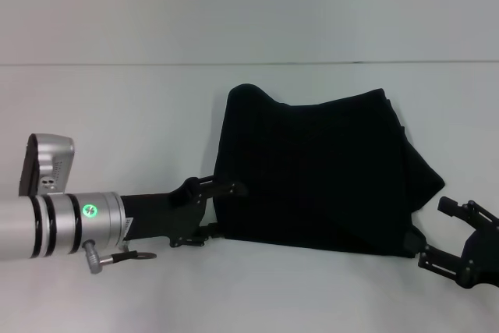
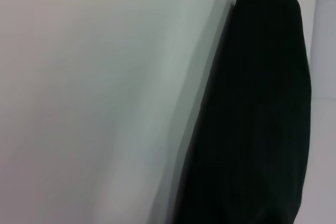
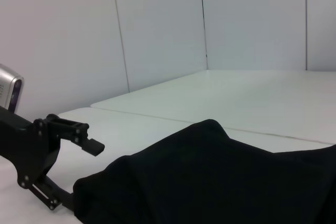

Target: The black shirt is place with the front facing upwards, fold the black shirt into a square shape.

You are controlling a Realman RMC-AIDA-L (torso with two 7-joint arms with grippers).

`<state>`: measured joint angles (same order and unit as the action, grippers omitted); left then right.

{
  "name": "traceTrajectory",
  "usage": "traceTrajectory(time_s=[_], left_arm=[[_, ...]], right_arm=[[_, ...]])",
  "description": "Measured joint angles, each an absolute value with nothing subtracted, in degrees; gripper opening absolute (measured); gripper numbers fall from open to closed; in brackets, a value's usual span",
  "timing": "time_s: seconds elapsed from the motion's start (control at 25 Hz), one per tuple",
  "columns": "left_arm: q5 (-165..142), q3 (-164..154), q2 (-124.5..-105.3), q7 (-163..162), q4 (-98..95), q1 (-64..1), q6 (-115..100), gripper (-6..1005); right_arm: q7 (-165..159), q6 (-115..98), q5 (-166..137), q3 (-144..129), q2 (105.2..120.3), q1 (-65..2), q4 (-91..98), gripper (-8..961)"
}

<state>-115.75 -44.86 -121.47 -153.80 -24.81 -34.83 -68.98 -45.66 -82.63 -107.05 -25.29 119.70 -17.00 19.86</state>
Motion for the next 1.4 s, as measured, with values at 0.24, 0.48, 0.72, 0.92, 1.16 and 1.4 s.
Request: traceTrajectory(time_s=[0.24, 0.48, 0.72, 0.92, 1.16, 1.4], left_arm=[[-115.7, -47.3, -121.38, -153.7, -25.3, -35.5, -67.4, 942], [-115.7, -49.0, -120.82, -152.9, -25.6, -36.2, -66.8, 940], [-115.7, -52.5, -120.79, -151.9, -26.1, -37.0, -65.9, 708], [-115.7, -52.8, -121.06, -152.0, -25.9, -37.4, -65.3, 497], [-115.8, -54.1, -120.96, -152.2, -25.9, -37.4, -65.1, 274], [-115.8, -54.8, -120.93, -152.2, -26.1, -37.2, -65.9, 151]], right_arm=[[-45.6, -82.6, -107.1, -25.2, 119.70, -17.2, 19.8, 941], [-45.8, -82.6, -107.1, -24.5, 119.68, -17.0, 19.8, 941], [-45.8, -82.8, -107.1, -23.8, 119.61, -16.9, 19.8, 941], [-45.9, -83.3, -107.1, -23.8, 119.61, -16.9, 19.9, 941], [-45.9, -83.4, -107.1, -23.8, 119.61, -16.8, 19.9, 941], [-45.9, -83.6, -107.1, -23.2, 119.61, -16.8, 19.9, 941]])
